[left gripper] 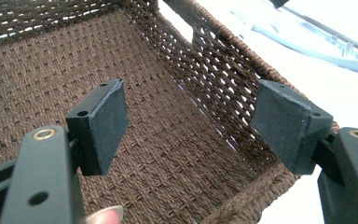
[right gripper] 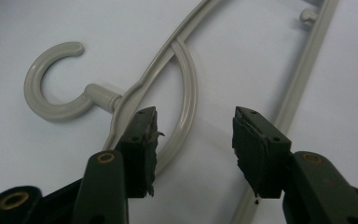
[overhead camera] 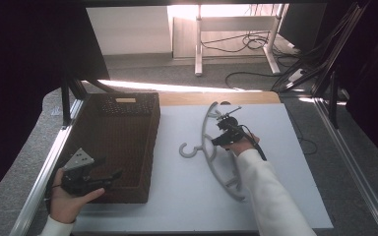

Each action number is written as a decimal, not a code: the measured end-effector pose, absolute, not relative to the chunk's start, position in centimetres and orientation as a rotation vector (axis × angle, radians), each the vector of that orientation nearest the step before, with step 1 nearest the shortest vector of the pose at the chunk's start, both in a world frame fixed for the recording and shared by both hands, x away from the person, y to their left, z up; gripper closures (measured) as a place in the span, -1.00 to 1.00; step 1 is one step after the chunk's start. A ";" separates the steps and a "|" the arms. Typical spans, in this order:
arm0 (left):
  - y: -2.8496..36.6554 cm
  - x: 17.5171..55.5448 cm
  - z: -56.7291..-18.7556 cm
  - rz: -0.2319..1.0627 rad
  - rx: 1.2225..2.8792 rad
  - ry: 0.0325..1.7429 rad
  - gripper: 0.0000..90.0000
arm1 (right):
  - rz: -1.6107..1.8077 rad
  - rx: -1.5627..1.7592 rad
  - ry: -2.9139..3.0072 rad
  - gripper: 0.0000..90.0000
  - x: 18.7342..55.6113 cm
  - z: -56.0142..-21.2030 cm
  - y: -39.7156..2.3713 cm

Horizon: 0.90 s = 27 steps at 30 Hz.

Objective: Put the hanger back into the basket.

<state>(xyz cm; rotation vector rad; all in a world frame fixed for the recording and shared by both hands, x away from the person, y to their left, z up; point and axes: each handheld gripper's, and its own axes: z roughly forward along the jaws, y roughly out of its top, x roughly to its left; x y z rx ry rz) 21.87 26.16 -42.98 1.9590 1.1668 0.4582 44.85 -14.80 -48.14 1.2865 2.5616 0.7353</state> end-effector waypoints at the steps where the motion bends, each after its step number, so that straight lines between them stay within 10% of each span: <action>1: 26.1 21.9 -43.0 0.458 1.960 1.166 -0.42 | 0.732 1.290 2.567 0.15 45.0 -48.3 -14.7; 27: 26.2 21.9 -43.1 0.459 1.963 1.167 -0.42 | 0.563 1.345 2.587 0.69 46.2 -50.1 -12.3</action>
